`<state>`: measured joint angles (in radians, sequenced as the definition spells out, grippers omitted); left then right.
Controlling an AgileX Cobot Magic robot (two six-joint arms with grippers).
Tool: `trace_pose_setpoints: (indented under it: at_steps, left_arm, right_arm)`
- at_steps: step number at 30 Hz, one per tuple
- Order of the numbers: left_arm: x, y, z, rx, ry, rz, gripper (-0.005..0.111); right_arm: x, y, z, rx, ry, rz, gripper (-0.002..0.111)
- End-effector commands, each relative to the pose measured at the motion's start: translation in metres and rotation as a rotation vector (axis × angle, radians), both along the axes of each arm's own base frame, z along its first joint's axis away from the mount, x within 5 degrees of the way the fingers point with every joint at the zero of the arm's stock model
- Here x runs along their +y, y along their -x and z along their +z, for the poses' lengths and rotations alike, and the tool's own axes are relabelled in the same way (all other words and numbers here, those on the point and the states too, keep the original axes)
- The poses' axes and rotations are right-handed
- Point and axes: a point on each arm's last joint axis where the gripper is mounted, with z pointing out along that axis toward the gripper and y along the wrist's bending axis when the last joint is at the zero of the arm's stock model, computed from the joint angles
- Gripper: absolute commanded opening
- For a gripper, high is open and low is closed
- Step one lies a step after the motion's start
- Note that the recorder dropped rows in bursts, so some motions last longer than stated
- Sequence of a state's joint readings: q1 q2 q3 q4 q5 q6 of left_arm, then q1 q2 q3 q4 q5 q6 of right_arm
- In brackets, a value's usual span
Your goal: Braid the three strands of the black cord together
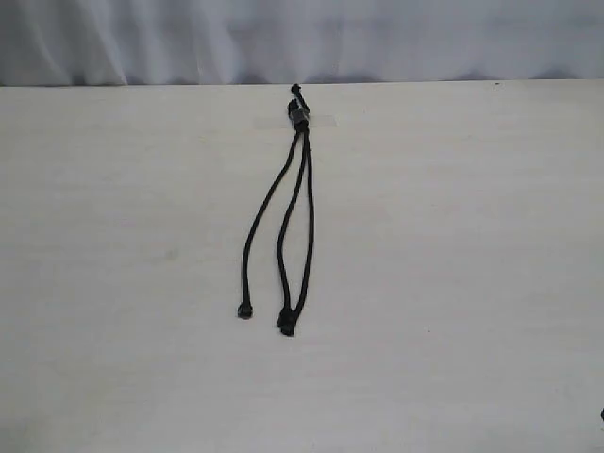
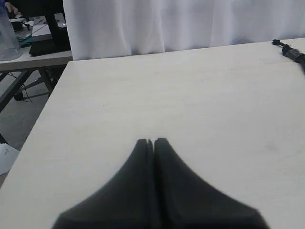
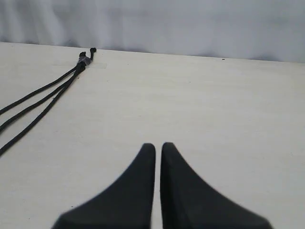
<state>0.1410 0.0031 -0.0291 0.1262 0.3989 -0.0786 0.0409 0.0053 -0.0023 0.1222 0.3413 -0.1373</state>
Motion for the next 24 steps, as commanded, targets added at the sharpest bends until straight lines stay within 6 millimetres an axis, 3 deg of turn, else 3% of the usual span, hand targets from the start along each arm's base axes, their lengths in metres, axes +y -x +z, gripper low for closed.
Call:
trace_pose_setpoints:
  at_steps: [1, 11, 19, 24]
  left_arm:
    - [0.0, 0.0, 0.001, -0.016, -0.003, 0.002, 0.0]
    - [0.0, 0.0, 0.001, -0.016, -0.003, -0.005, 0.0]
    - [0.0, 0.0, 0.001, -0.016, -0.003, -0.005, 0.0]
    - [0.0, 0.0, 0.001, -0.016, -0.003, -0.005, 0.0]
  right_arm:
    - [0.0, 0.0, -0.001, -0.002, -0.003, -0.005, 0.004]
    - [0.0, 0.0, 0.001, -0.018, -0.003, -0.007, 0.004]
    - [-0.004, -0.002, 0.033, -0.376, -0.021, -0.051, 0.004]
    - [-0.005, -0.001, 0.039, -0.441, -0.024, -0.058, 0.004]
